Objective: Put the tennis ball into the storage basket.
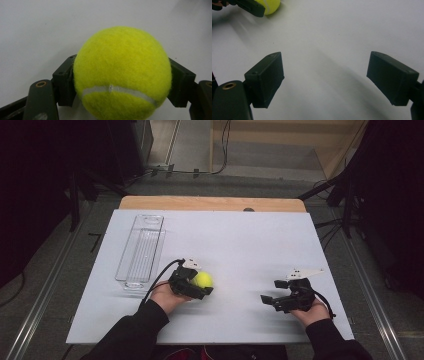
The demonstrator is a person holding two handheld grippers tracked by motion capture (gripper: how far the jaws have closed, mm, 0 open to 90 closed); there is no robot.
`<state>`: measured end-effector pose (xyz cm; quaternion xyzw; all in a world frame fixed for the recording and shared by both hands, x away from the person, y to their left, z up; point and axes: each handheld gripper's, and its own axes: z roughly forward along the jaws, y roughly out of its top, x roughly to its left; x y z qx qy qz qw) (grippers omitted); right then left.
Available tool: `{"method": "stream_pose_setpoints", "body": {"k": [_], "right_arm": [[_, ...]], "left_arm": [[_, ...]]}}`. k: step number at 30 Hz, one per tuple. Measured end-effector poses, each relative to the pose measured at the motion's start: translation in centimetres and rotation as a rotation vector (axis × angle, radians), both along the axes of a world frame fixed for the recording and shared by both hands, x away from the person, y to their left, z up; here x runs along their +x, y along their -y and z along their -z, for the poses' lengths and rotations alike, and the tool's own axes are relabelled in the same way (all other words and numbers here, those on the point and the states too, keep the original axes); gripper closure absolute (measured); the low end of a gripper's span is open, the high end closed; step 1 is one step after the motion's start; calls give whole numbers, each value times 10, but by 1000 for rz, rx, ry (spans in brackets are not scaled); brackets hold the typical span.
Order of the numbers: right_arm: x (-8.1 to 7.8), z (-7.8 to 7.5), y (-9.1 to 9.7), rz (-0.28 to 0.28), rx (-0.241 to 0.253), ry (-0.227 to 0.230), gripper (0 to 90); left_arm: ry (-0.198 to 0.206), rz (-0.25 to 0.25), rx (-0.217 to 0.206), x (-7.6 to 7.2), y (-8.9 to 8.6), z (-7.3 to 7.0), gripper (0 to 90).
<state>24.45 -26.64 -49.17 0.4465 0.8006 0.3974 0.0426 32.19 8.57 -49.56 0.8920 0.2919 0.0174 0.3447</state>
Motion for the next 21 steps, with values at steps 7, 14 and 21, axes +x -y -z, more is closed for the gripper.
{"method": "stream_pose_setpoints", "body": {"k": [7, 14, 21], "right_arm": [[0, 0, 0, -3, -2, 1, 123], [0, 0, 0, -4, -5, 2, 123], [0, 0, -1, -5, -5, 1, 123]], "left_arm": [[-6, 0, 3, 1, 0, -1, 261], [-4, 4, 3, 2, 0, -8, 261], [-3, 15, -18, 1, 1, -18, 260]]}}
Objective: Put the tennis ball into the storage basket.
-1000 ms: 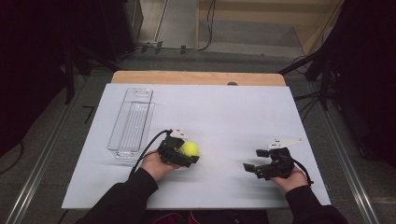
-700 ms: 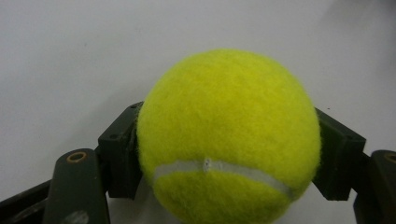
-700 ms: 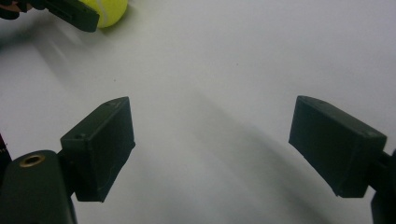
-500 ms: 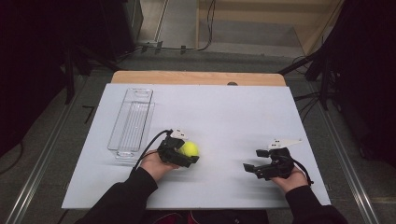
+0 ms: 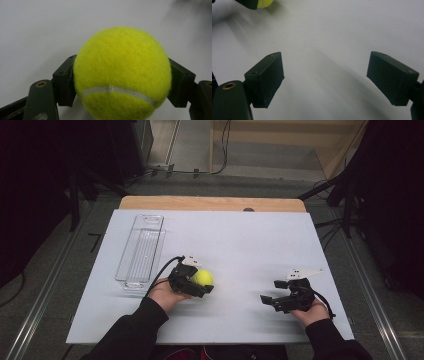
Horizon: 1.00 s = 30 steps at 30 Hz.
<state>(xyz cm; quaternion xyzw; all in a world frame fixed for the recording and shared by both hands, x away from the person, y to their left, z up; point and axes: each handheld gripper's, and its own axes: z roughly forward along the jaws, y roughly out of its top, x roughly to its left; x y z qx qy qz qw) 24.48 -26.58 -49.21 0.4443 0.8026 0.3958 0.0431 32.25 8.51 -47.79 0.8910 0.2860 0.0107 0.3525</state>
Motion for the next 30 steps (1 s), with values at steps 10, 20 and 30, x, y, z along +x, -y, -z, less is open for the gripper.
{"method": "stream_pose_setpoints", "body": {"k": [10, 20, 30], "right_arm": [[0, 0, 0, 3, -2, -2, 123], [1, 0, 0, 3, -3, -3, 123], [1, 0, 0, 4, -3, -3, 123]], "left_arm": [[-5, 4, -15, 1, 0, -22, 260], [1, 4, -37, 0, -4, -46, 261], [-5, -19, -34, 4, -10, -50, 261]]}}
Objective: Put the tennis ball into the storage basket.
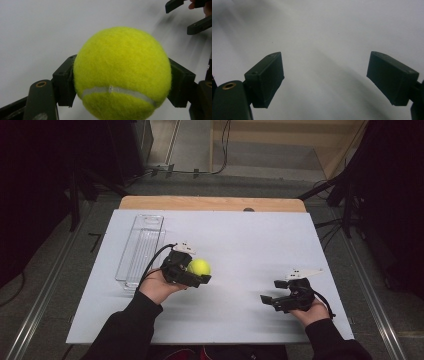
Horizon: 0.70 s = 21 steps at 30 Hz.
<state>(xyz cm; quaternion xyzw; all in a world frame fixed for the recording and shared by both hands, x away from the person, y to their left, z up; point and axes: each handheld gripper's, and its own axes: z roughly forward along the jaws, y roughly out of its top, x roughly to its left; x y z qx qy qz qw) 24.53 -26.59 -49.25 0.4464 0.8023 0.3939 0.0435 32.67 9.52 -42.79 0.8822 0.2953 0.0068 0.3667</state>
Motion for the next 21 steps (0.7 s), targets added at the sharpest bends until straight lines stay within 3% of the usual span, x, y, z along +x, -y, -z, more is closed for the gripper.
{"method": "stream_pose_setpoints", "body": {"k": [21], "right_arm": [[0, 0, 0, 2, -1, 6, 123]], "left_arm": [[-3, -66, 19, 11, -20, -4, 260]]}}
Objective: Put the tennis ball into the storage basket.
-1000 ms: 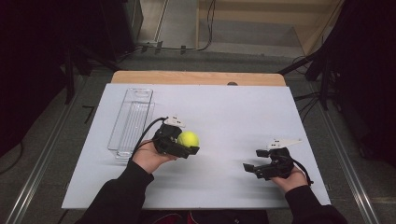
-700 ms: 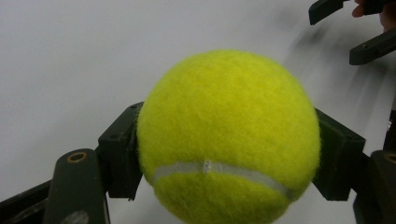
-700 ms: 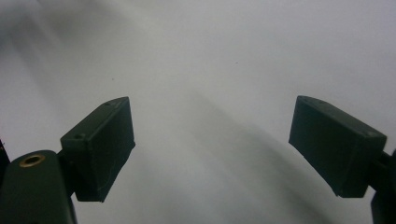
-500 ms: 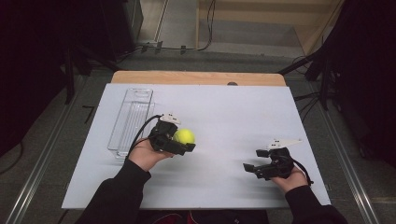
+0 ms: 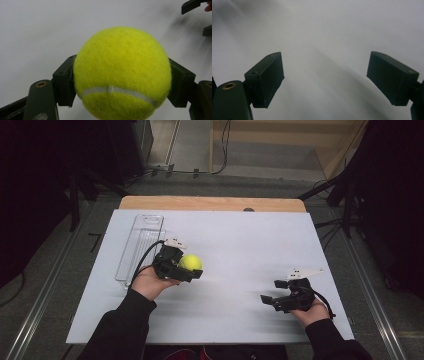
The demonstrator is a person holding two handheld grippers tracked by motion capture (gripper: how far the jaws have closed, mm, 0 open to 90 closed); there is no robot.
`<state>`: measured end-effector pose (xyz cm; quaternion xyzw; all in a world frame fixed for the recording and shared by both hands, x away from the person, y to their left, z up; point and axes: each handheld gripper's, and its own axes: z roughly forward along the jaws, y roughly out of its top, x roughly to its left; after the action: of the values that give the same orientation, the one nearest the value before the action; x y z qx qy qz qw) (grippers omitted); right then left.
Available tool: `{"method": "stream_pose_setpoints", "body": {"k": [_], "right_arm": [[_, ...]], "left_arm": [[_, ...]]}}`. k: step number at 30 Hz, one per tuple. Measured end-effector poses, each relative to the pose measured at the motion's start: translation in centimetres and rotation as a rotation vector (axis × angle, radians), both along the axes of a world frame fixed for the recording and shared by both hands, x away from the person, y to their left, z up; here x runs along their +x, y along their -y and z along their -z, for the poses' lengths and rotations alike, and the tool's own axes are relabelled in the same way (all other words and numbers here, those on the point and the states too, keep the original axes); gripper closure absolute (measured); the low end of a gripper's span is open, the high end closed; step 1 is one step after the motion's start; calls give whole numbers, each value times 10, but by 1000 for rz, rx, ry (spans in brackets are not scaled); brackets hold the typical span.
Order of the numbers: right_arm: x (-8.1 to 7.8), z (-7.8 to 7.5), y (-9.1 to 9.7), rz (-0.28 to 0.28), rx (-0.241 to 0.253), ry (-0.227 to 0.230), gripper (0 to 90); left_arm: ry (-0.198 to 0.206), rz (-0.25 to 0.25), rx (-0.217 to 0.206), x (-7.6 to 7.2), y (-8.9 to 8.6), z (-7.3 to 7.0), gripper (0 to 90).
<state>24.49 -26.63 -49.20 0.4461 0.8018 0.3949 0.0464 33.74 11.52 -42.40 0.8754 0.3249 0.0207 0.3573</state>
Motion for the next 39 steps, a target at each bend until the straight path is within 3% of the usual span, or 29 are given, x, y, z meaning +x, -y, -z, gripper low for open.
{"method": "stream_pose_setpoints", "body": {"k": [30, 39], "right_arm": [[1, 1, 0, 0, 3, -4, 123], [1, 1, 0, 1, 5, -4, 123]], "left_arm": [[-12, -141, -17, 19, -51, -18, 260], [-14, -178, -1, 24, -61, -19, 260]]}}
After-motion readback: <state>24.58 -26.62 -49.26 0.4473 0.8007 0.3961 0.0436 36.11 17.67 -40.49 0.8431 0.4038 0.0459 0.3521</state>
